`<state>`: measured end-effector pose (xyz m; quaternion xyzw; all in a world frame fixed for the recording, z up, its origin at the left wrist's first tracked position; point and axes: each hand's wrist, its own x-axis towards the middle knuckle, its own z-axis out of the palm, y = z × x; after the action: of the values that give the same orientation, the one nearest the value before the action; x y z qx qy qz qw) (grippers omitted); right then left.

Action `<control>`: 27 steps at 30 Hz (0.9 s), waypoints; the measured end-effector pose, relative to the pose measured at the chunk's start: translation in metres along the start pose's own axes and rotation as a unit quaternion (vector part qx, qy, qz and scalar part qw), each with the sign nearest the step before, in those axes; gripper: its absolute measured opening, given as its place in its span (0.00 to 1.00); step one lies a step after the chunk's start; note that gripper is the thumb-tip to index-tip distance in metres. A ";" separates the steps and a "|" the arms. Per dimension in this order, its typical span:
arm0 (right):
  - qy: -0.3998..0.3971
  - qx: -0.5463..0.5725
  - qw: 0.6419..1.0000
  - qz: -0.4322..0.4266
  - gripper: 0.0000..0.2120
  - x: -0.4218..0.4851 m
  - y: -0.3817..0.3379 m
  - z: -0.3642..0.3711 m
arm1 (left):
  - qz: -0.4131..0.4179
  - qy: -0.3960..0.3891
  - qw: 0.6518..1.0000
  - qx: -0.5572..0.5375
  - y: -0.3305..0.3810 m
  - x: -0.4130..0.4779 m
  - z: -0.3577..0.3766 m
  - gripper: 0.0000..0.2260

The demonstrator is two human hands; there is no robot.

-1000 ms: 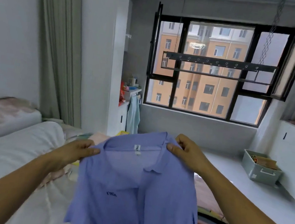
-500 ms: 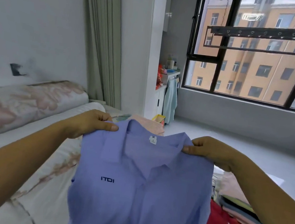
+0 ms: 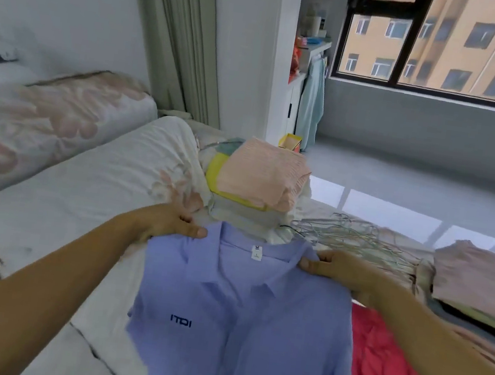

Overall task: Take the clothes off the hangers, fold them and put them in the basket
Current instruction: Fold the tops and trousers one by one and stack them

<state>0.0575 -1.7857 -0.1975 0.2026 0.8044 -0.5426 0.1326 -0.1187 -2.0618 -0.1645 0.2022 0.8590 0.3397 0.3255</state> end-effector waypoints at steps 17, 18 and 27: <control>0.180 -0.144 0.968 0.095 0.06 0.307 0.217 0.139 | -0.057 0.028 0.997 0.042 -0.249 0.306 0.160 0.11; 0.163 -0.147 0.972 0.080 0.06 0.312 0.233 0.156 | -0.059 -0.006 0.997 0.049 -0.266 0.304 0.178 0.10; 0.208 -0.301 0.920 -0.141 0.18 0.392 0.274 0.207 | 0.182 0.125 0.945 0.243 -0.317 0.362 0.222 0.23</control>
<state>-0.1610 -1.8159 -0.6701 0.1463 0.9593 -0.2337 -0.0607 -0.2598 -1.9740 -0.6678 0.3837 0.8978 0.1970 0.0890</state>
